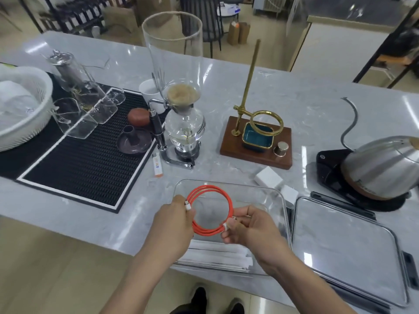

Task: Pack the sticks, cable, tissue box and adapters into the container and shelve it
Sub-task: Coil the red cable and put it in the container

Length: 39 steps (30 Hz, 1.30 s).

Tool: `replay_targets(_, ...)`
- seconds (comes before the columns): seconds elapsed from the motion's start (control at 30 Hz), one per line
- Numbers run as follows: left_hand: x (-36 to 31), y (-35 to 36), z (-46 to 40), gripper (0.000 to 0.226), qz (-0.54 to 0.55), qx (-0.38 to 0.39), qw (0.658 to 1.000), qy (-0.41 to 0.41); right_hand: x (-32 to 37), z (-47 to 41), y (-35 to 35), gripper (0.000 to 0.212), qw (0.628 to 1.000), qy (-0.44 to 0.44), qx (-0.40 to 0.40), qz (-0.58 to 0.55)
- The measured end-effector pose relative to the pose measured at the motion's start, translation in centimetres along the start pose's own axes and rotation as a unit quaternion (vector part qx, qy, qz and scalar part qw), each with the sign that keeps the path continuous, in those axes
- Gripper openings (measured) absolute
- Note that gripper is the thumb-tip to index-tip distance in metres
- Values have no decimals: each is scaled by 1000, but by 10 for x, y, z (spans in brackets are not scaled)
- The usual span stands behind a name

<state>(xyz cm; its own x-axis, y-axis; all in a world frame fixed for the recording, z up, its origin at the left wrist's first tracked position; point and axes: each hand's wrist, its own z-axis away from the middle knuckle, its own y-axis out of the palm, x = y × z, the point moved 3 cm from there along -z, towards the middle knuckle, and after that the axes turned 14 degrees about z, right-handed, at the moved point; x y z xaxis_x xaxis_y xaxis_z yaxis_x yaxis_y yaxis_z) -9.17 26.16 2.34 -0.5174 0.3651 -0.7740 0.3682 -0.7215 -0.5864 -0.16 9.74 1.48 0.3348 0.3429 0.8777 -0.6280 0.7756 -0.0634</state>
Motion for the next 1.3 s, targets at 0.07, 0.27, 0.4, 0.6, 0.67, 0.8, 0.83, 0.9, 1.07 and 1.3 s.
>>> replay_targets(0.07,-2,5,-3,16,-87,16,996,-3,-3,-6,1,11,1000,27,4,14)
replay_targets(0.27,-21,8,-7,11,-252,73,965,-19,-11,-20,3,11,992,117,40,18)
replay_targets(0.4,-24,8,-19,19,-320,98,942,-22,-14,-31,5,19,987,140,42,60)
replay_targets(0.6,-34,19,-24,39,-383,131,914,-26,-19,-47,15,16,979,139,40,145)
replay_targets(0.67,-31,22,-26,40,-391,133,911,-22,-17,-48,19,24,978,127,39,159)
replay_targets(0.8,-26,25,-29,40,-392,125,911,-20,-14,-47,20,25,980,114,38,161)
replay_targets(0.83,-26,25,-29,40,-391,123,912,-21,-12,-46,20,23,980,111,40,161)
replay_targets(0.9,-24,26,-29,39,-393,118,912,-25,-12,-47,19,20,980,107,40,164)
replay_targets(1.07,-22,26,-27,37,-406,113,907,-16,-12,-53,17,13,966,70,11,247)
replay_targets(1.3,-18,30,-22,34,-414,109,904,14,-10,-57,15,15,940,17,-9,341)
